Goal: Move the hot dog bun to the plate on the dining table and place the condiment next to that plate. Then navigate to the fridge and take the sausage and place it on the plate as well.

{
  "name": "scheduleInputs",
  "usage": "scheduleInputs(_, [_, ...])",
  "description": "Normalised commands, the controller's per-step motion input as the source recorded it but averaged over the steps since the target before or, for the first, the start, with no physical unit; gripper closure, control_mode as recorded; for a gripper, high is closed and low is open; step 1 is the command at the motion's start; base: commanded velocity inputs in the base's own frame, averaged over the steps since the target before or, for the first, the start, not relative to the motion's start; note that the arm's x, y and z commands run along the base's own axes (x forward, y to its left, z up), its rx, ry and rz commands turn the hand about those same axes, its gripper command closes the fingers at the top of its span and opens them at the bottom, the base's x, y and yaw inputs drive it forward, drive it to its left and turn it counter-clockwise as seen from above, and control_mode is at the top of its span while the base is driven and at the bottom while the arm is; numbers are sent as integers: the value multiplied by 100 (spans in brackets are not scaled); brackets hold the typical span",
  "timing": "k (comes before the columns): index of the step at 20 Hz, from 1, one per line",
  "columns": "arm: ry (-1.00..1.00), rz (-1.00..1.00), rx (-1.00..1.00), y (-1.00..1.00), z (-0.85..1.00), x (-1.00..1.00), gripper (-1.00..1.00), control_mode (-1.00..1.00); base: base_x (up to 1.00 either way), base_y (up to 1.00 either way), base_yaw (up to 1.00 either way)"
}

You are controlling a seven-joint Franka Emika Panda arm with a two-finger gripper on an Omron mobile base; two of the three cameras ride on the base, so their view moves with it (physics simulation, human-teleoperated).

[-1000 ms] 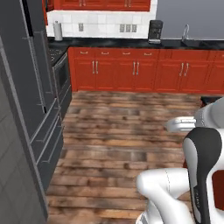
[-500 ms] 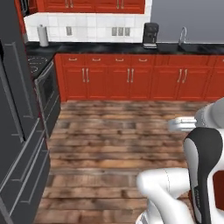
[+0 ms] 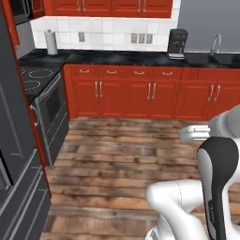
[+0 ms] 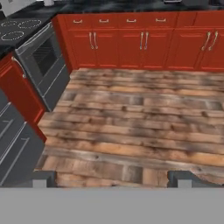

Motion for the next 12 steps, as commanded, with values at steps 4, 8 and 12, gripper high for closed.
scheduleInputs(4, [0,0,0,0,0,0,-100,100,100,-8,35])
scheduleInputs(8, [0,0,0,0,0,0,-100,100,100,-7,40])
scheduleInputs(12, [0,0,0,0,0,0,-100,100,100,-5,45])
